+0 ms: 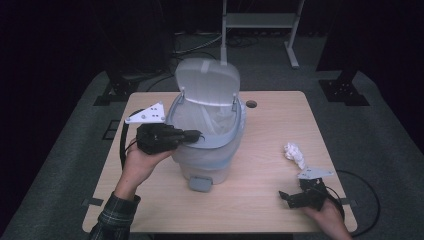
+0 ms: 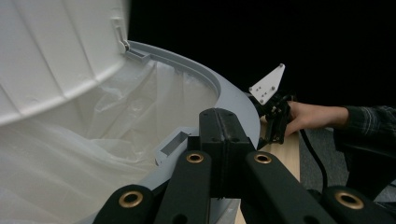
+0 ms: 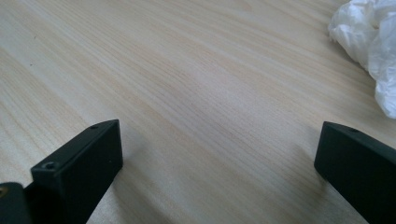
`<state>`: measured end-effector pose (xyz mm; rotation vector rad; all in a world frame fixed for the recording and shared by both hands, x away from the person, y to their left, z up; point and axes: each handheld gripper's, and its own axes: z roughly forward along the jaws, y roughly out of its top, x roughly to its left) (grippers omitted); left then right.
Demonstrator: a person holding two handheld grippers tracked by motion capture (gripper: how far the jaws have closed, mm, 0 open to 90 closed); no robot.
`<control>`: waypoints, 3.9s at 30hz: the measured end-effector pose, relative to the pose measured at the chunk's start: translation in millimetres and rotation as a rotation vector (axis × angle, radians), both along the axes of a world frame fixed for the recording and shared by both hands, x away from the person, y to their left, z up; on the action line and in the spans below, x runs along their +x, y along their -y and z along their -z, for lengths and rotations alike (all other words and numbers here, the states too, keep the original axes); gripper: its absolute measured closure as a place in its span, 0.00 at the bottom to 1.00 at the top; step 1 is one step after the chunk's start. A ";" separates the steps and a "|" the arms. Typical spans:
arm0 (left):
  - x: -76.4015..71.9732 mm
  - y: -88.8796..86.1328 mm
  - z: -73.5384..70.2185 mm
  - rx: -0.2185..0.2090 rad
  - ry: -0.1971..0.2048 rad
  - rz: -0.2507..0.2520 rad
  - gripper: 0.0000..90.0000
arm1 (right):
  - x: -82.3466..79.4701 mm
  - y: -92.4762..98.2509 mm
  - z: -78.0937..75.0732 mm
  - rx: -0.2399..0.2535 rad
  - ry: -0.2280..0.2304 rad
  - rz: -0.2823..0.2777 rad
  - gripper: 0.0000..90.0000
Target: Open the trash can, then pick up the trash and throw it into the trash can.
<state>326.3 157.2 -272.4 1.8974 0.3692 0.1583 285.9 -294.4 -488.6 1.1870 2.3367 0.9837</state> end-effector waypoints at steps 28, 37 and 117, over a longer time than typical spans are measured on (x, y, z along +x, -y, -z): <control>-27.5 -14.8 -13.8 -0.005 0.037 -0.018 0.59 | -0.2 0.0 0.0 0.000 0.000 0.000 0.00; -52.4 -34.0 -4.4 0.001 0.037 -0.055 0.41 | -0.2 0.0 0.0 0.001 -0.001 0.000 0.00; -31.2 -72.4 211.4 0.405 -0.140 -0.375 0.00 | -7.4 11.3 -21.3 -0.014 0.011 0.048 0.07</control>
